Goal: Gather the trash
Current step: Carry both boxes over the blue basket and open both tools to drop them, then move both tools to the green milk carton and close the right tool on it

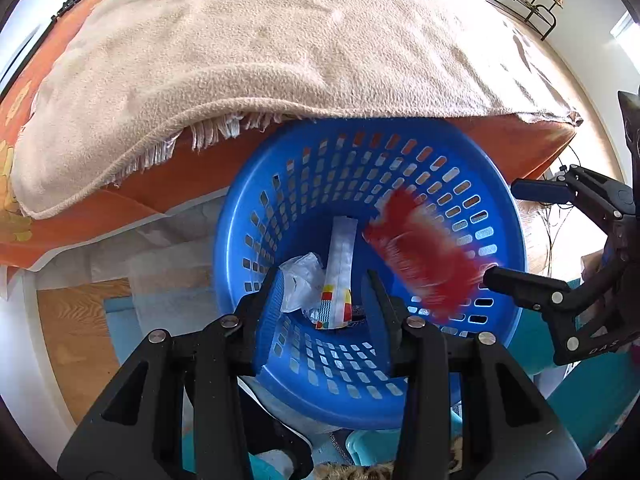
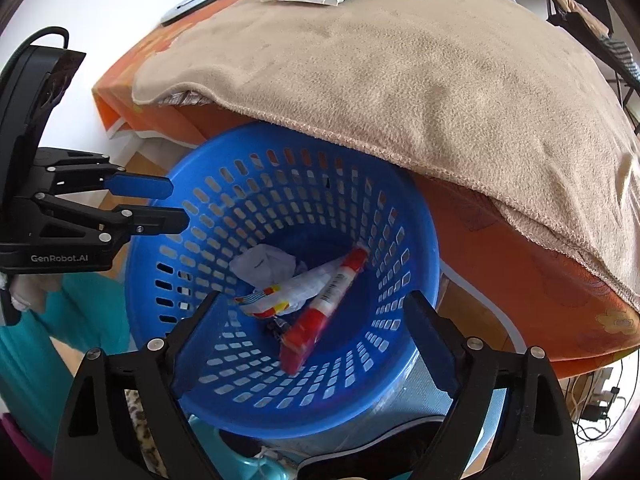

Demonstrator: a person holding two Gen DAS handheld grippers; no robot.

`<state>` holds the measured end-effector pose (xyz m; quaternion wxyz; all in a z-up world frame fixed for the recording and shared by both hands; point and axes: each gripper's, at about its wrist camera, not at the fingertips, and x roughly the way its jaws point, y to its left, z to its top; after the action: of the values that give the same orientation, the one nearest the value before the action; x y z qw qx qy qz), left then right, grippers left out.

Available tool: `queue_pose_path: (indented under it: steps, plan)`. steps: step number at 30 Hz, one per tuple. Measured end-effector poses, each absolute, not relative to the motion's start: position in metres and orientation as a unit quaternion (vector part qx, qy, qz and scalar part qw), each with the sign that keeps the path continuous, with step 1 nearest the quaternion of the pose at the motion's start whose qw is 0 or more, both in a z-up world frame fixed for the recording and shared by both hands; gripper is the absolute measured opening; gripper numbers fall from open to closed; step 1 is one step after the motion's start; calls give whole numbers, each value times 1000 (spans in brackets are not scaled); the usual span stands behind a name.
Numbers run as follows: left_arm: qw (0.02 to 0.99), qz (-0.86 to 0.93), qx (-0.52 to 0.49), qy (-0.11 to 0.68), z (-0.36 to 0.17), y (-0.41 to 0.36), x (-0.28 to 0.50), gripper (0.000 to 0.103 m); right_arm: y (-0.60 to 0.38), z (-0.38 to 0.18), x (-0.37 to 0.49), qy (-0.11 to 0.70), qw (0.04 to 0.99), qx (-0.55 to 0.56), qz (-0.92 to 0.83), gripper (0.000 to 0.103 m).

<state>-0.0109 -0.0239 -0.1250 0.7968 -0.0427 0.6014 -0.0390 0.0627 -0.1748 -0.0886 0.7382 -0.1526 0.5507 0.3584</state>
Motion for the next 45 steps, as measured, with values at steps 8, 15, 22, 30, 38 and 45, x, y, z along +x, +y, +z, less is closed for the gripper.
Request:
queue_pose_path:
  steps: [8, 15, 22, 30, 38, 45]
  plan:
    - [803, -38, -40, 593, -117, -24, -10, 41, -174, -81, 68, 544, 744, -143, 360, 89]
    - [816, -37, -45, 576, -99, -18, -4, 41, -178, -55, 67, 499, 780, -157, 344, 89]
    - [835, -32, -59, 547, -67, -4, 13, 52, -181, -33, 84, 479, 804, -142, 321, 89]
    - [858, -6, -58, 511, -28, 30, 49, 52, -174, -14, 120, 491, 798, -80, 341, 89]
    - [876, 39, -63, 477, -1, 84, 95, 52, -143, 13, 167, 456, 812, -65, 359, 89]
    - [875, 53, -91, 473, -4, 118, 134, 52, -107, 6, 220, 470, 805, -28, 362, 89]
